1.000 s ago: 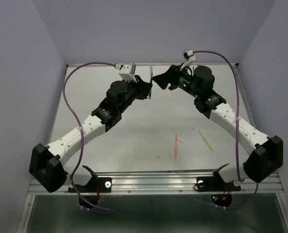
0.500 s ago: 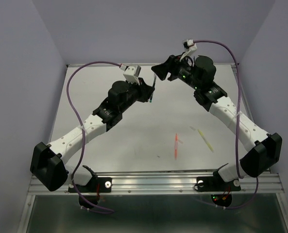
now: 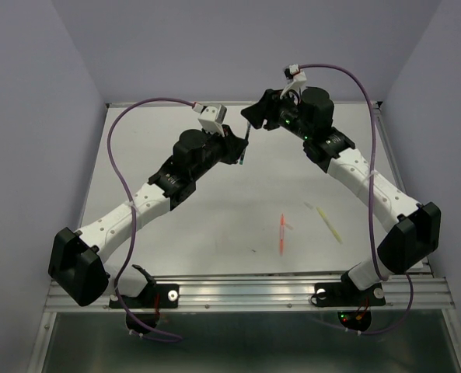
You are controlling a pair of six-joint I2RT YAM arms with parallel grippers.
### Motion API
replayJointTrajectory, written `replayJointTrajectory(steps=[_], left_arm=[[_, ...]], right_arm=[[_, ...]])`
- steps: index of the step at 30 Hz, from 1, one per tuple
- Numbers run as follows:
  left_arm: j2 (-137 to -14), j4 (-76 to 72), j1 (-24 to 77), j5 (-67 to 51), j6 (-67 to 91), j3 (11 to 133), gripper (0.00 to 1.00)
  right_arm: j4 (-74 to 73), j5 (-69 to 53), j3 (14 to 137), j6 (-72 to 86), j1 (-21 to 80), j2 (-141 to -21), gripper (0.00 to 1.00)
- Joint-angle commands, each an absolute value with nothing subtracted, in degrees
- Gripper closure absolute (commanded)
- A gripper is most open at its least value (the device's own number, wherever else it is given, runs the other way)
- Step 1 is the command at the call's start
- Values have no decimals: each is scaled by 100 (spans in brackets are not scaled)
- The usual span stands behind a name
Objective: Insert the pens into the pen caps
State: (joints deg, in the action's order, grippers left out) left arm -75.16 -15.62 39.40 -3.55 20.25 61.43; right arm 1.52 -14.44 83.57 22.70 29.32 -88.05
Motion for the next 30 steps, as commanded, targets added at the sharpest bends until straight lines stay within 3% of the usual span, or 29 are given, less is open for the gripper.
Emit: replayJointTrajectory(steps=[1, 10, 15, 30], left_arm=[[-7409, -1828, 3964, -483, 1890, 6337, 100], [-7392, -1837, 3964, -431, 1881, 6337, 100], [-7339, -1881, 3973, -378, 1881, 6284, 100], [-7075, -2241, 3964, -325, 1881, 5985, 100]], right_arm=[[290, -1494, 8727, 2294, 2918, -8815, 44], [281, -1520, 8728, 2347, 2918, -8859, 56], [281, -1485, 8692, 2382, 2918, -8824, 68], [229, -1573, 8675, 2759, 2743, -8771, 76]])
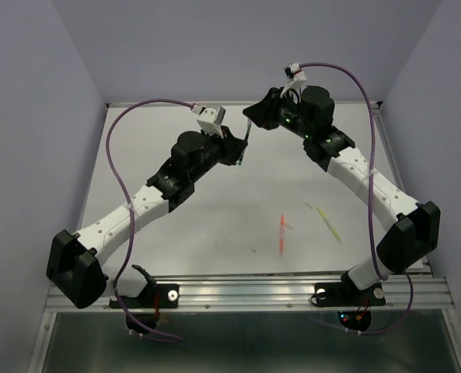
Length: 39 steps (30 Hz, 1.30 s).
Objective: Insert the pens into the pen caps
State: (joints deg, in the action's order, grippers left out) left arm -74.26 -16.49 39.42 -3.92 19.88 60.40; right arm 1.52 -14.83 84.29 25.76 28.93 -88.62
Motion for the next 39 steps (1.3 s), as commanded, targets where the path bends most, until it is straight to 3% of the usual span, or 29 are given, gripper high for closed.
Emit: replayJointTrajectory(steps=[1, 30, 39], left_arm=[[-7058, -2241, 3973, -351, 1863, 5977, 100], [-7066, -2364, 4025, -256, 1810, 5774, 100], [-7172, -2760, 4034, -62, 2302, 5651, 100]], right_arm=[[237, -1625, 8692, 2838, 2742, -8780, 76], [228, -2320, 8957, 3418, 2417, -8965, 77], [632, -1785, 8552, 3577, 2417, -8614, 79]])
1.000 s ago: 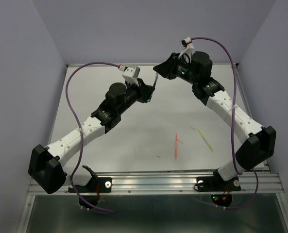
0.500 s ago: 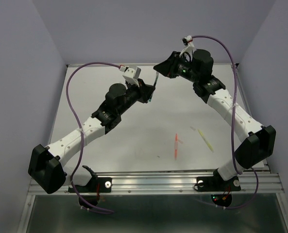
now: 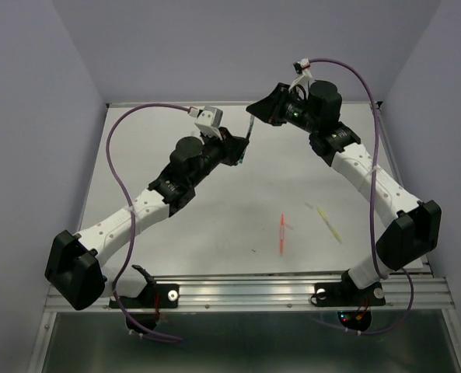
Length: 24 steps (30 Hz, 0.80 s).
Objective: Insert the pens into the pen caps
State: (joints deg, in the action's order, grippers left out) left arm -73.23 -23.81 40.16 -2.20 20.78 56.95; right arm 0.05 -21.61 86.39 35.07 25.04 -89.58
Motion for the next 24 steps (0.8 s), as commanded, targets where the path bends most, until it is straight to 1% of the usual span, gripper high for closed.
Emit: replayJointTrajectory(steps=[1, 3, 9, 24], left_arm=[[-7181, -2777, 4034, -62, 2329, 5651, 100], [-7172, -2873, 4034, -62, 2425, 5616, 100], [-7163, -3111, 4034, -62, 2593, 5546, 100], [-7225, -3313, 4034, -62, 2672, 5528, 100]], right_arm=[[694, -1749, 8500, 3629, 2417, -8587, 79], [1036, -1749, 8263, 3709, 2417, -8517, 79], [1265, -1906, 8069, 3832, 2417, -8455, 79], [1195, -2284, 8165, 4183, 2417, -8429, 79]])
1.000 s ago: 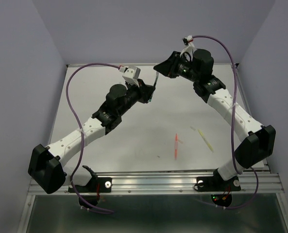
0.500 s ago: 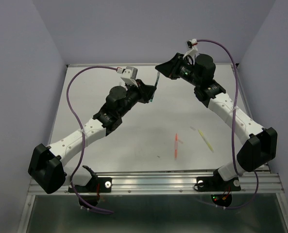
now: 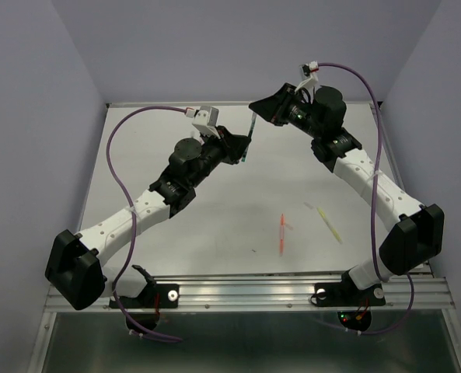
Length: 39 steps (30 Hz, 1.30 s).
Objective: Insert the pens into the pen caps
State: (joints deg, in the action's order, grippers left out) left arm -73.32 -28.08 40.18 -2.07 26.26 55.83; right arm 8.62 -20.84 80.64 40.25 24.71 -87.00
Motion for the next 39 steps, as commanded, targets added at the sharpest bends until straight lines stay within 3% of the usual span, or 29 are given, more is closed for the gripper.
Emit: replayJointTrajectory(steps=[1, 5, 13, 22, 39], left_arm=[[-7225, -3392, 4034, -62, 2681, 5511, 100], [-7268, -3594, 4034, 167, 2619, 5502, 100], [-7479, -4016, 4034, 308, 2505, 5555, 100], [-7506, -4210, 4034, 247, 2505, 5642, 100], [-7312, -3850, 4043, -255, 2470, 5212, 100]], right_arm=[[1187, -2303, 8139, 4227, 2417, -8420, 79], [1108, -2513, 8007, 4324, 2417, -8437, 80], [1046, -3058, 7884, 4570, 2417, -8490, 96], [1028, -3103, 7752, 4465, 2417, -8358, 94], [888, -2100, 8569, 3973, 2417, -8508, 93]])
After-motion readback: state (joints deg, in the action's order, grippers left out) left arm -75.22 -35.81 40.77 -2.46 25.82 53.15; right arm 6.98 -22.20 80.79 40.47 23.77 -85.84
